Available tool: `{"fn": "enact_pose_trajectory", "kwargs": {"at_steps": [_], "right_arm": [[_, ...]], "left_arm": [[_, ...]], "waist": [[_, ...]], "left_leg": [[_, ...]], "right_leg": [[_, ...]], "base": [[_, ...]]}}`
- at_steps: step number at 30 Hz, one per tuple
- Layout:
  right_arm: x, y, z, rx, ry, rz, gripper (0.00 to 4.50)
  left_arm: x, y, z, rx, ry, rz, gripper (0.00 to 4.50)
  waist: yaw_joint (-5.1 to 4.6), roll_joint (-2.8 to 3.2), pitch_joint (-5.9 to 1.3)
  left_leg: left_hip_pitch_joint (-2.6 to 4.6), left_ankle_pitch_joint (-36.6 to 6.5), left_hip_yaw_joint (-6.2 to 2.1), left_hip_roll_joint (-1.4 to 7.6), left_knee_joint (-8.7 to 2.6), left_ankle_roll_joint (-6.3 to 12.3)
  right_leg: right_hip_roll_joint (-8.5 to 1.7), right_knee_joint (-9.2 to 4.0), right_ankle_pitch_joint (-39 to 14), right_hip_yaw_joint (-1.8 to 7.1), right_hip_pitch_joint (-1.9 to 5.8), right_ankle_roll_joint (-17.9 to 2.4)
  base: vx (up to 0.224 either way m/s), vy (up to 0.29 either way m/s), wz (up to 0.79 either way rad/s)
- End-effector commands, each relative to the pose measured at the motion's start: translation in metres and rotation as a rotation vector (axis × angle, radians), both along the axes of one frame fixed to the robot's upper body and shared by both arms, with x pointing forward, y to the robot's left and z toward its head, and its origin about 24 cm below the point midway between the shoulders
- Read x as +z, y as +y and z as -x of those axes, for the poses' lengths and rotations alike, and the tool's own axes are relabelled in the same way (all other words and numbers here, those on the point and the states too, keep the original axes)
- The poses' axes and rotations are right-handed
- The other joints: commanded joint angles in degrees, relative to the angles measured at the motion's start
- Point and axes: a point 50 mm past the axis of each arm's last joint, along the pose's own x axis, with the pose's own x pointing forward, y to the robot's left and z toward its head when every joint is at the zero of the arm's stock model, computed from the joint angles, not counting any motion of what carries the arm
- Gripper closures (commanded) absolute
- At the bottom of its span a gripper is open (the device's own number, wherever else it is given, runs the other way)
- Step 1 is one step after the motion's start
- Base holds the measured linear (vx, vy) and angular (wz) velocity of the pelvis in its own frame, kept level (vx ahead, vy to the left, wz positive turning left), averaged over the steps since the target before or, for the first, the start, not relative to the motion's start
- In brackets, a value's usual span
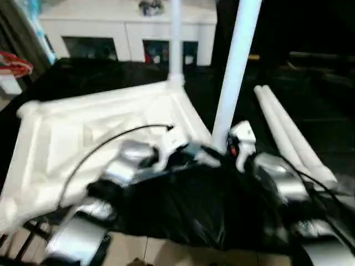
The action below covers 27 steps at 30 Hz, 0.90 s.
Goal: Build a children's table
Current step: Rotate leg to tighten
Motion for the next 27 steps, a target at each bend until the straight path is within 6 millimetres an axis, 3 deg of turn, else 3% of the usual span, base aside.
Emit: {"fn": "enact_pose_trajectory", "kwargs": {"at_steps": [1, 3, 7, 9, 13, 15, 19, 20, 24, 27], "right_arm": [[-0.015, 0.013, -0.002, -0.116, 0.095, 0.022, 1.73], [-0.013, 0.018, -0.008, -0.179, 0.090, 0.041, 1.73], [-0.005, 0.028, -0.012, -0.158, 0.028, 0.034, 1.73], [-0.003, 0.030, -0.011, -0.121, 0.006, 0.009, 1.18], [-0.001, 0.024, -0.008, -0.066, -0.017, -0.037, 0.85], [0.000, 0.019, -0.006, -0.033, -0.030, -0.036, 0.67], [0.002, 0.009, 0.000, 0.071, -0.060, 0.004, 0.31], [0.003, 0.006, 0.003, 0.121, -0.069, 0.021, 0.31], [0.005, -0.003, 0.011, 0.243, -0.069, 0.035, 0.31], [0.007, -0.009, 0.018, 0.349, -0.054, 0.044, 0.31]], "left_arm": [[0.020, -0.022, -0.011, 0.063, -0.073, 0.046, 4.50], [0.022, -0.027, -0.014, 0.094, -0.087, 0.047, 4.50], [0.025, -0.031, -0.014, 0.077, -0.112, 0.050, 4.50], [0.025, -0.029, -0.013, 0.052, -0.123, 0.049, 4.50], [0.023, -0.023, -0.010, -0.005, -0.128, 0.060, 4.50], [0.022, -0.019, -0.008, -0.029, -0.128, 0.061, 4.50], [0.019, -0.010, -0.001, -0.097, -0.113, 0.072, 4.50], [0.018, -0.006, 0.001, -0.124, -0.109, 0.075, 4.50], [0.018, 0.003, 0.008, -0.199, -0.099, 0.083, 4.50], [0.017, 0.011, 0.011, -0.255, -0.088, 0.069, 4.50]], "waist": [[-0.28, -0.09, -3.84], [-0.39, -0.10, -4.00], [-0.26, -0.19, -4.30], [-0.16, -0.34, -4.41], [0.01, -0.41, -4.75], [0.20, -0.30, -4.60], [0.58, -0.31, -4.37], [0.65, -0.05, -4.42], [1.16, -0.12, -4.30], [1.71, 0.22, -4.22]], "left_leg": [[0.96, -16.46, -1.27, 1.29, -4.03, 1.08], [0.87, -15.83, -1.29, 1.30, -3.97, 1.12], [0.37, -13.26, -1.22, 1.39, -3.81, 3.01], [0.34, -12.20, -1.12, 1.42, -3.68, 3.88], [0.05, -8.79, -1.05, 1.55, -3.38, 6.29], [0.01, -8.65, -0.98, 1.63, -3.37, 7.07], [0.16, -10.52, -0.85, 1.79, -3.49, 6.49], [0.19, -10.65, -0.86, 1.85, -3.47, 6.29], [0.36, -12.12, -0.78, 1.98, -3.51, 5.97], [0.49, -12.75, -0.80, 2.07, -3.62, 5.42]], "right_leg": [[-3.36, -4.88, -23.22, 2.30, 2.56, -10.28], [-3.39, -4.75, -22.25, 2.26, 2.68, -10.50], [-3.47, -4.07, -16.64, 2.39, 3.02, -11.87], [-3.50, -3.78, -14.20, 2.41, 3.09, -12.76], [-3.49, -2.78, -7.67, 2.48, 3.35, -14.88], [-3.44, -2.76, -7.07, 2.44, 3.32, -15.35], [-3.43, -3.11, -10.19, 2.40, 3.30, -14.94], [-3.50, -3.03, -10.37, 2.45, 3.27, -14.84], [-3.48, -3.34, -12.76, 2.56, 3.14, -14.07], [-3.41, -3.51, -14.37, 2.57, 2.94, -13.47]], "base": [[0.000, 0.000, 0.00], [0.000, 0.000, 0.00], [0.000, 0.000, 0.00], [0.000, 0.000, 0.00], [0.000, 0.000, 0.00], [0.000, 0.000, 0.00], [0.000, 0.000, 0.00], [0.000, 0.000, 0.00], [0.000, 0.000, 0.00], [0.000, 0.000, 0.00]]}}
